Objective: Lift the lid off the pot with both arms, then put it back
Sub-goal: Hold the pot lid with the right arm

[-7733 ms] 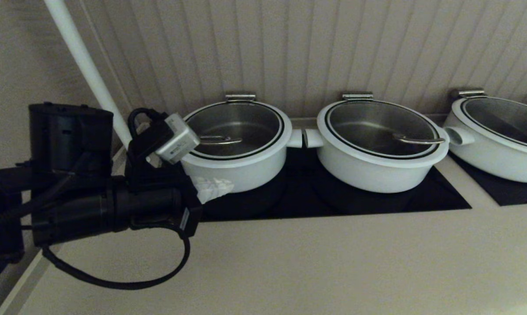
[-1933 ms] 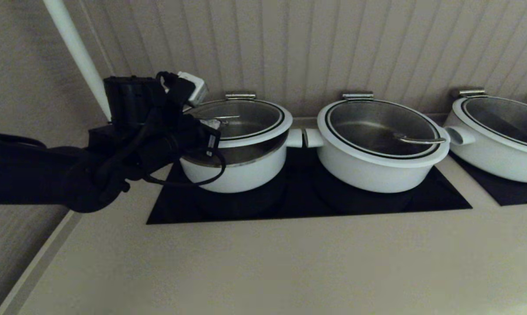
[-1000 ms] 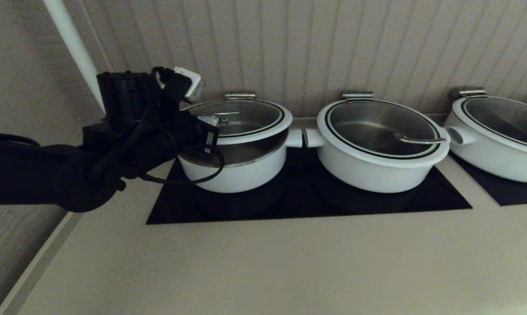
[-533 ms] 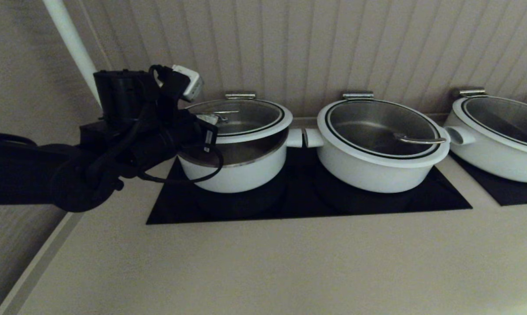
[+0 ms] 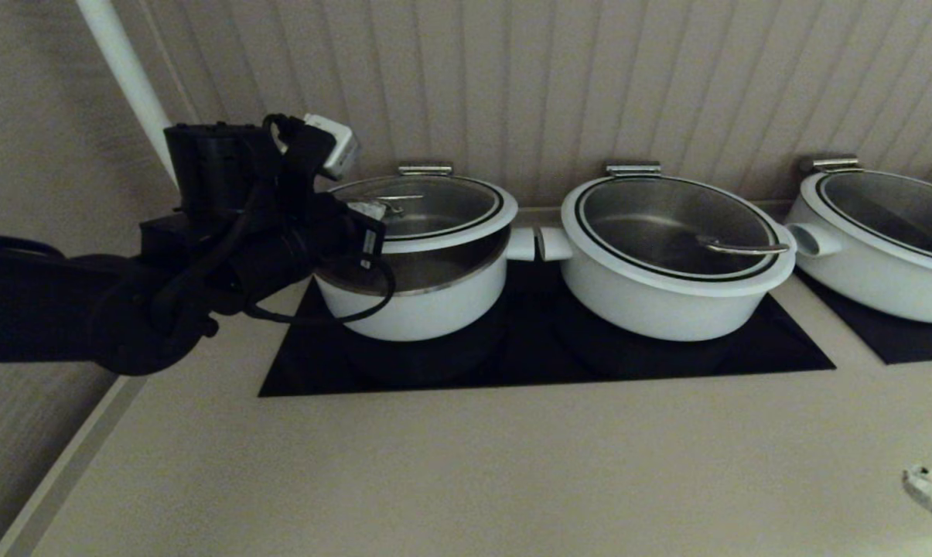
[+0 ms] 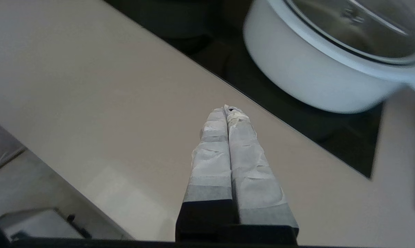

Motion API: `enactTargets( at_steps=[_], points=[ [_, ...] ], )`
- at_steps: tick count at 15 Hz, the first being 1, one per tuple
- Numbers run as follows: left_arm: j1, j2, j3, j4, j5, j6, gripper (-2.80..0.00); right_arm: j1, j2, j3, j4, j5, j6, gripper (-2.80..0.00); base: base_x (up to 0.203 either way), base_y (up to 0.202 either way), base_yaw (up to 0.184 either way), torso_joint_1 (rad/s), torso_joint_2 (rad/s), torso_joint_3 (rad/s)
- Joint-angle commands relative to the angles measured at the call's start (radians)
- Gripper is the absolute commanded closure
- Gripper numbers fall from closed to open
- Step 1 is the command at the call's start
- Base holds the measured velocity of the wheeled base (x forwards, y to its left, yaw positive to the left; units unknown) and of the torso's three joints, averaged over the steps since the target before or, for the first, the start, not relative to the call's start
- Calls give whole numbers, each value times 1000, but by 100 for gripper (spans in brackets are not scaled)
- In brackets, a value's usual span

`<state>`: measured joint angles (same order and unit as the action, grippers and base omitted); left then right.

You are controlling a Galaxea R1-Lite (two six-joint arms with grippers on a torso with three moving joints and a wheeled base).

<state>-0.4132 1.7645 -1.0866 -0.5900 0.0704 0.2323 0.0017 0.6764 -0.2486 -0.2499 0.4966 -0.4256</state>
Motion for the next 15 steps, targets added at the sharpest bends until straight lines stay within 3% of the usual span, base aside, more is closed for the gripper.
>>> enactTargets(
  at_steps=[1,6,10,15],
  points=[
    [0,3,-1,-4,0,1,0,1,135,-27,-23,42,-16,0,0,0,0,0,0,0],
    [1,3,-1,-4,0,1,0,46,326,-53,-203,173,-20,0,0,0,0,0,0,0],
    [-1,4,-1,-4,2,1,0,191,453,-68,-330,193,-12,0,0,0,0,0,0,0],
    [1,4,-1,-4,2,-2,0,228,639,-75,-552,198,-5,0,0,0,0,0,0,0]
  ],
)
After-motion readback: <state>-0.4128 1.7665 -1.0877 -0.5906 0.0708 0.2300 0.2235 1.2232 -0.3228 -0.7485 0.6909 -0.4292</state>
